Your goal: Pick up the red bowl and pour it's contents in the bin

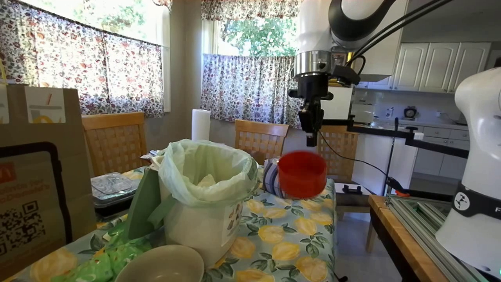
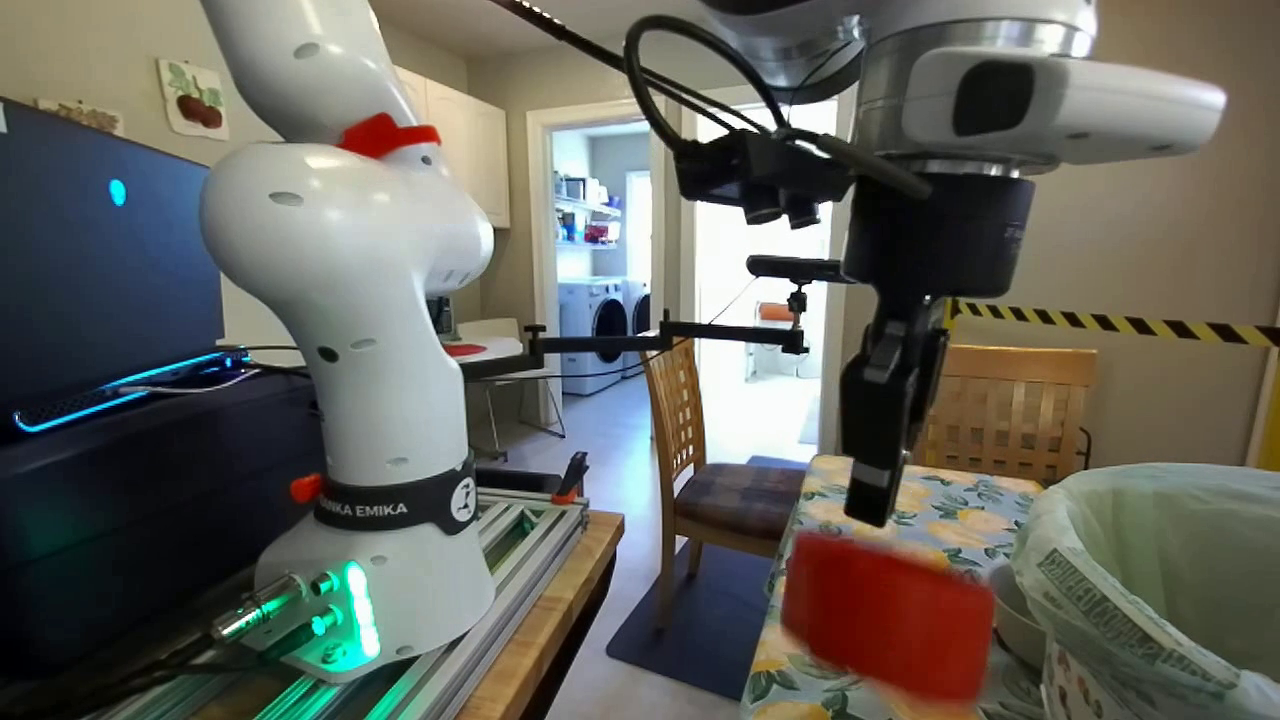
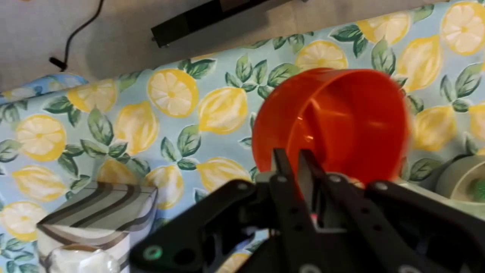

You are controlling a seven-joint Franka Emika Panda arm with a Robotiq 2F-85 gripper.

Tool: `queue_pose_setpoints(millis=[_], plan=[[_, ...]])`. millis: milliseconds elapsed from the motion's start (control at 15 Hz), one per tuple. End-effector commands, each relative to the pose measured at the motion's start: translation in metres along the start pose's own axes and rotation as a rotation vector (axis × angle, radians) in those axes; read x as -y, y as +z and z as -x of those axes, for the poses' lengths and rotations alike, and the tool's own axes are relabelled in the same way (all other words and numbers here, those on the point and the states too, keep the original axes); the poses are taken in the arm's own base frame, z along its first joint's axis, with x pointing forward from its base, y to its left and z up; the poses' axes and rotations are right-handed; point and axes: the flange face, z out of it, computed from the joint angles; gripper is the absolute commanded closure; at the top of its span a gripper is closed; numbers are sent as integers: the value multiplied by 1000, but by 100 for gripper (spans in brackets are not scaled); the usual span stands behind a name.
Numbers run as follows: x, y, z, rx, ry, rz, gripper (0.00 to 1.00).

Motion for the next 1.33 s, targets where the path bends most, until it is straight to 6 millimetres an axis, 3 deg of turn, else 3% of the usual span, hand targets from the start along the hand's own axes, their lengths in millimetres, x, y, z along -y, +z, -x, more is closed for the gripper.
queue_pose_setpoints(millis=[0,133,200,267,333,533,933,1267], plan=[[-8,8,-28,-3,51,71,97],[-10,13,-39,-12,56,88,100],[-11,17,-43,-12,62,96,94],[-12,18,-46,-16,66,107,74],[-14,19,-49,-18,74,118,71],[-18,19,-56,-37,76,115,49],[-9,-6,-45,-145,20,70,4],[1,-33,-31,-206,-166,27,0]])
